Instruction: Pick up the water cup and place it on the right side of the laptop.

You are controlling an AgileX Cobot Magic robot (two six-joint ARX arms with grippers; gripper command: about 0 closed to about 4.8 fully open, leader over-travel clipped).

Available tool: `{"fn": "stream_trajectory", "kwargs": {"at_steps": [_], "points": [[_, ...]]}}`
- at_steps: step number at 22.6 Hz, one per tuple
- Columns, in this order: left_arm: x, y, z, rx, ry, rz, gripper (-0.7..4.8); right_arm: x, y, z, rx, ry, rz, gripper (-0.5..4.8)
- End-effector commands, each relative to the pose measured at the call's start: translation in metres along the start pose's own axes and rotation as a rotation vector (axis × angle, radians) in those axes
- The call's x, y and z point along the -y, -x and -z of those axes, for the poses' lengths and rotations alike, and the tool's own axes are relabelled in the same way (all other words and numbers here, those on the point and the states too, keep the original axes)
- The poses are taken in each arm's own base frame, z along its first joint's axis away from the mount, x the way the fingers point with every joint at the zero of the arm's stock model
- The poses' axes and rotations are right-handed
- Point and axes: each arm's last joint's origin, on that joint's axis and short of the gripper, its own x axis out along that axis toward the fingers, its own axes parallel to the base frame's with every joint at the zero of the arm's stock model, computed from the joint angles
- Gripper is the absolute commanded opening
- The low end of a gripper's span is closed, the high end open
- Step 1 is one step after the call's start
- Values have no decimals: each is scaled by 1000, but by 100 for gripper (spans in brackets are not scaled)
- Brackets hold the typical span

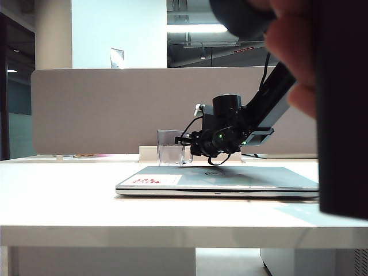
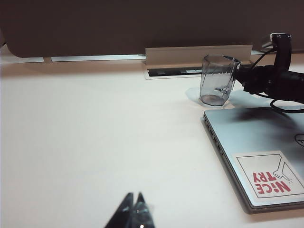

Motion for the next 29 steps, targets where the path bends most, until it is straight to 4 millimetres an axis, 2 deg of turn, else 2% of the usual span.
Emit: {"fn": "stream_trajectory", "kwargs": {"at_steps": [1,7,9,11,14,15,17,22,26,29], "points": [[0,0,-3,19,-7,1,-4,-2,0,-8,49,1,-6,-1],[0,0,-3,19,-7,1,-4,-9,1,-16,66,66,-34,-1],[0,0,-3,19,-7,1,-4,-10,4,-28,58,90,-33,-1],[0,0,-3,19,-7,1,-4,-12,9,-46,49,100,-27,-1],[0,0,-3,19,-7,1,-4,-9,23,-86,36,118,-2,-1],[0,0,-3,19,-7,1,-4,-7,26,-92,33,123,1,-1],[0,0,-3,19,-7,1,-4,4,38,-117,15,118,28,-1],[0,0,-3,19,-7,1,-4,24,54,-143,-31,109,65,-1],[0,0,-3,19,-7,1,-4,56,84,-177,-101,93,92,-1],[0,0,-3,19,-7,1,-4,71,102,-195,-117,83,92,-1]]}}
